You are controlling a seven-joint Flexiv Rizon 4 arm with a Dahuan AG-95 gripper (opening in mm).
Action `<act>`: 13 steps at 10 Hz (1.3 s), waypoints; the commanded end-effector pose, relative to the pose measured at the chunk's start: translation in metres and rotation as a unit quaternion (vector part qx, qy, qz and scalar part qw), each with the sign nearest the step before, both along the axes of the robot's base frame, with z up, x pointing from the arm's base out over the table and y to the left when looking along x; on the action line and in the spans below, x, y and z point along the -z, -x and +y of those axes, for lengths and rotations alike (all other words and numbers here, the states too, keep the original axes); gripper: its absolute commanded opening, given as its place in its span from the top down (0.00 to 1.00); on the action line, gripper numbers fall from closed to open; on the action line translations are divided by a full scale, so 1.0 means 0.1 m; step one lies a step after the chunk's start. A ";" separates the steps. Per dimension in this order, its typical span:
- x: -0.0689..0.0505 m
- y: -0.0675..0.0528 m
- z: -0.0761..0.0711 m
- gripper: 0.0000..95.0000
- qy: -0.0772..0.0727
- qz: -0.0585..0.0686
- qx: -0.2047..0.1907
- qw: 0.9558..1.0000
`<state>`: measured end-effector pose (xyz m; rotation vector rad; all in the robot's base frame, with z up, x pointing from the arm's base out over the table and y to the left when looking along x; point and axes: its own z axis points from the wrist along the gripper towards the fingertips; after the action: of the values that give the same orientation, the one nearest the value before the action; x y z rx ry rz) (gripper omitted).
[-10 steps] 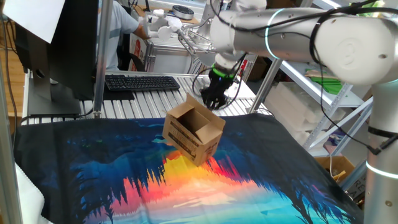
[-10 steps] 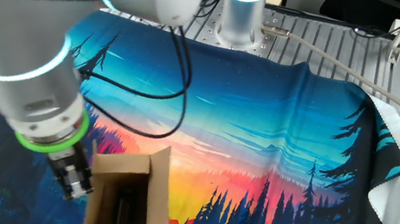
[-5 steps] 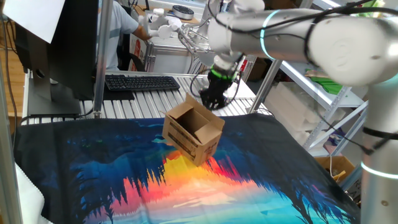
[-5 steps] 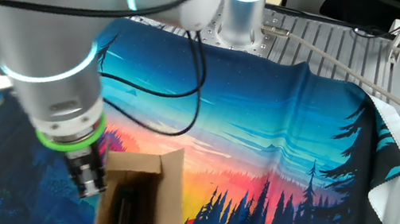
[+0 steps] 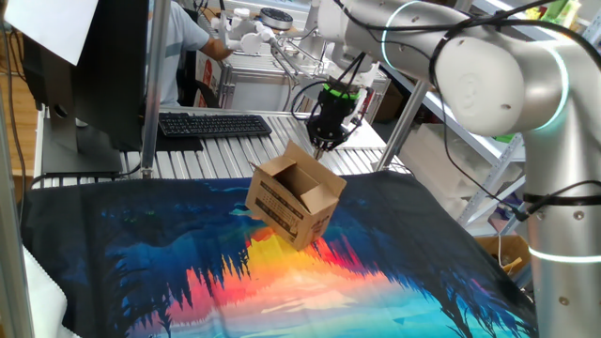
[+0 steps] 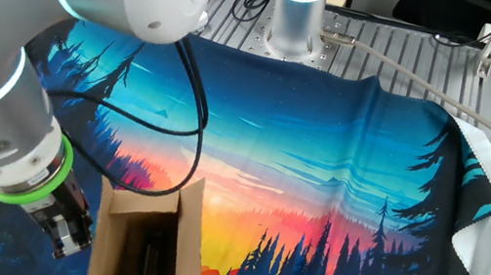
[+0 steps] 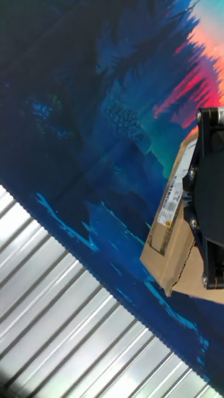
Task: Cover the box
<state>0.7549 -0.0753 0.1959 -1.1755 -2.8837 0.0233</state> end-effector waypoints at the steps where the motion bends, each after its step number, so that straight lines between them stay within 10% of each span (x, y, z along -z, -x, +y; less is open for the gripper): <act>1: 0.02 0.06 0.01 1.00 0.000 -0.008 0.001 1.000; 13: -0.08 0.08 0.02 1.00 -0.017 0.004 0.015 1.000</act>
<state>0.7467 -0.0708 0.2033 -1.2147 -2.8384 -0.0240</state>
